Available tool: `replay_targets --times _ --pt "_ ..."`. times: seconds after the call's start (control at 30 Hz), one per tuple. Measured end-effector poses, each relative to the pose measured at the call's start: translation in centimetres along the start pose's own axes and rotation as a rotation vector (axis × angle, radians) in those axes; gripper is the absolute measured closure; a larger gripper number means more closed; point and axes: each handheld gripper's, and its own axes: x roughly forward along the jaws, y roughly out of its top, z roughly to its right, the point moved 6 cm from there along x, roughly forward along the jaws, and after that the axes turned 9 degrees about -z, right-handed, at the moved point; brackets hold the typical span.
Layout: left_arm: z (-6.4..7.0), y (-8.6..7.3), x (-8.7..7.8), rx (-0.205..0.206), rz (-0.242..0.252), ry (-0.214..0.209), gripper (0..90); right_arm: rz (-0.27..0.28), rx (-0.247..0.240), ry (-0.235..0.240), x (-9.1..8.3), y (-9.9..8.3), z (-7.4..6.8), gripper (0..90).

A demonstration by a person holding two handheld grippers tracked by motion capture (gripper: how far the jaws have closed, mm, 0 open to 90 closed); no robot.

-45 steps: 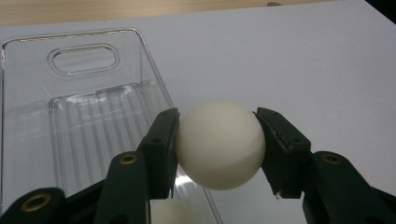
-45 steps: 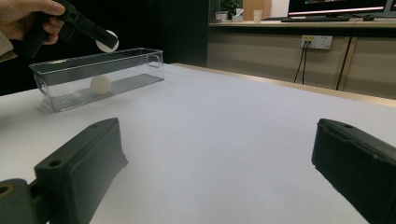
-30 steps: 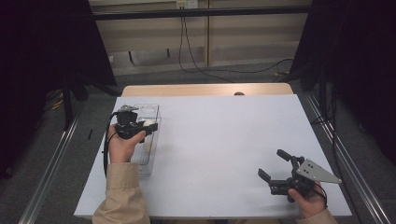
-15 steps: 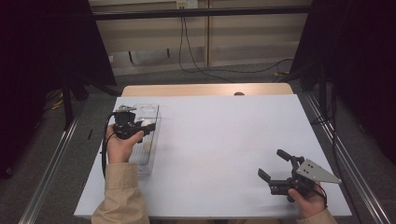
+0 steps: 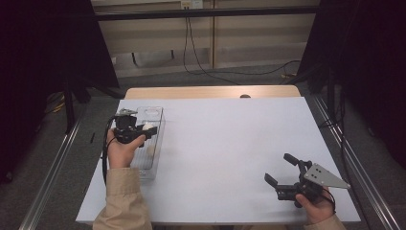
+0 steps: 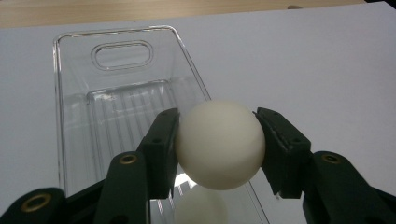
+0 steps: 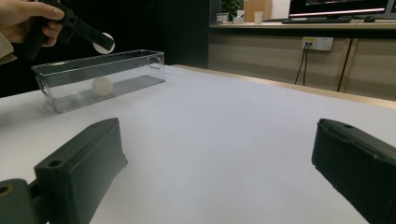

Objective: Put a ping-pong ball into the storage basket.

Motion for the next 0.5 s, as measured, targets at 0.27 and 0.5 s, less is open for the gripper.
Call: replay_targets --times 0.27,0.5 --pt "-0.6 -0.3 0.2 -0.007 -0.009 0.018 51.1 0.001 -0.002 0.000 0.0 0.0 0.0 1.5" --pt "-1.1 -0.5 0.0 -0.015 -0.005 0.036 51.2 0.002 -0.003 -0.001 0.0 0.0 0.0 1.5"
